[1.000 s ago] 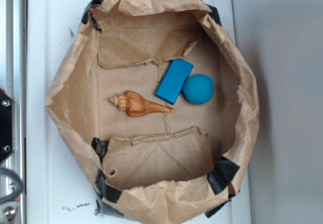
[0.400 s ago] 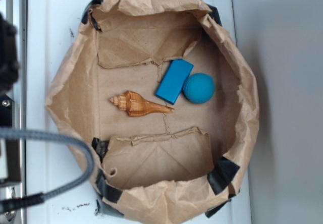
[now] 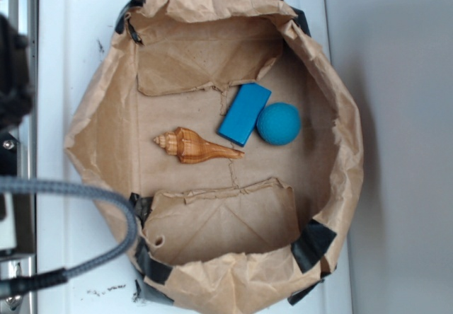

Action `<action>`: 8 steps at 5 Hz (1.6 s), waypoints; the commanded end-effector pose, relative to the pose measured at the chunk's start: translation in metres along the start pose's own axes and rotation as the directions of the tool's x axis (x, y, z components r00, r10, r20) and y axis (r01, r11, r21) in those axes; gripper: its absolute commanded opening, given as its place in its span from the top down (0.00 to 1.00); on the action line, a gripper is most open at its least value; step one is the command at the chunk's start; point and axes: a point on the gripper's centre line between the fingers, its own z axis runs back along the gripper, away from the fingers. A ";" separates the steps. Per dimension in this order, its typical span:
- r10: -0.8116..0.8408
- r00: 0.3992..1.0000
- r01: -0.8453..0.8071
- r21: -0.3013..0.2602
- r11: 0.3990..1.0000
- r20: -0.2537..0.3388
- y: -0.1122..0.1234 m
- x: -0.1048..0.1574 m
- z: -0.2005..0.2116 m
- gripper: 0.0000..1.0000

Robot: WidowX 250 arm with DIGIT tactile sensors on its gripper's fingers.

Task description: Grab the blue ball.

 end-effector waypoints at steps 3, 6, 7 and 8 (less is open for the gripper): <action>-0.498 0.843 0.524 -0.096 0.846 0.205 0.006 0.096 -0.083 0.00; -0.528 0.843 0.537 -0.089 0.839 0.109 0.009 0.115 -0.133 0.00; -0.531 0.846 0.534 -0.095 0.840 0.051 0.015 0.127 -0.159 0.00; -0.550 0.832 0.555 -0.107 0.825 0.075 0.018 0.139 -0.174 0.00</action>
